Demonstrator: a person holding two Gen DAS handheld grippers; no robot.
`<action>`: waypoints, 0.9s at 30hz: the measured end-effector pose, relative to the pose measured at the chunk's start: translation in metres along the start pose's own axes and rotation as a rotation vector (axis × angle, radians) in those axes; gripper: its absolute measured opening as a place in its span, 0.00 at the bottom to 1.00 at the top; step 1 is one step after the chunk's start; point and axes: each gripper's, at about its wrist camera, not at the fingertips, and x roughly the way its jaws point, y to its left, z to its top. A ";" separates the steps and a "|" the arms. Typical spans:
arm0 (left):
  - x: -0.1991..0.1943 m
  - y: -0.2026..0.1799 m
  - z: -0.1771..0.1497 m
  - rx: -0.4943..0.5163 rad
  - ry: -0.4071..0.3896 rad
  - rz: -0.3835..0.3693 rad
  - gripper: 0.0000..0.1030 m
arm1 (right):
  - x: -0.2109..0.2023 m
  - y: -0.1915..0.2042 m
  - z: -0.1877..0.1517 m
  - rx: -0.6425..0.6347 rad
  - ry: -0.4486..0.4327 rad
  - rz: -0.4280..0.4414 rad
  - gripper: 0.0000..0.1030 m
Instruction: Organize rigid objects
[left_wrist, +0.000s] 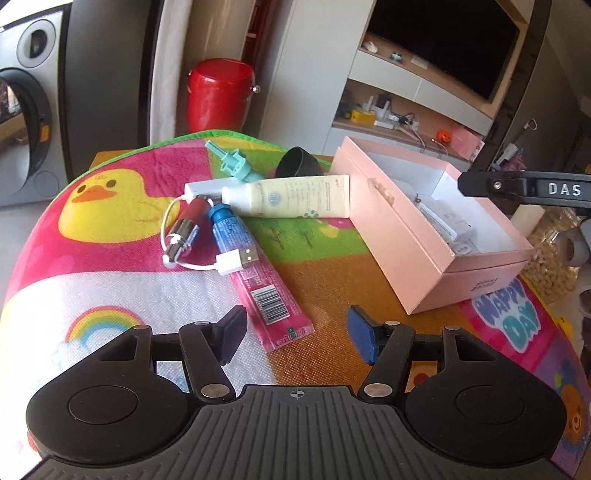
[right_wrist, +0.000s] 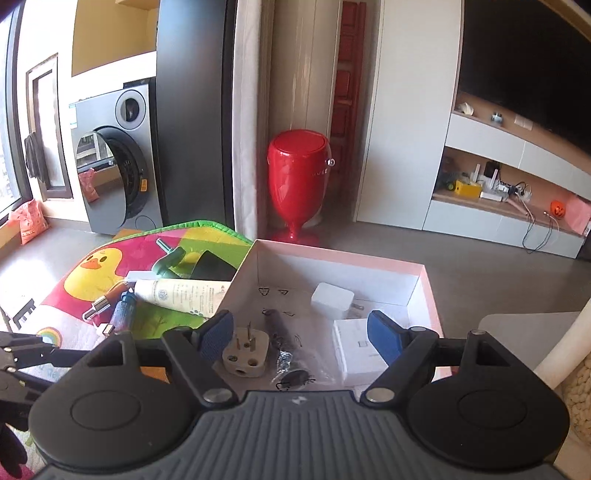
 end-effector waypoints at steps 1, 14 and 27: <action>-0.005 0.004 -0.001 -0.013 -0.008 0.012 0.63 | 0.005 0.006 0.001 0.002 0.017 0.006 0.78; -0.031 0.085 0.008 -0.275 -0.099 0.076 0.59 | 0.036 0.062 -0.008 -0.023 0.148 0.163 0.77; -0.026 0.086 0.033 -0.275 -0.135 0.073 0.52 | 0.043 0.113 -0.032 -0.192 -0.030 0.041 0.50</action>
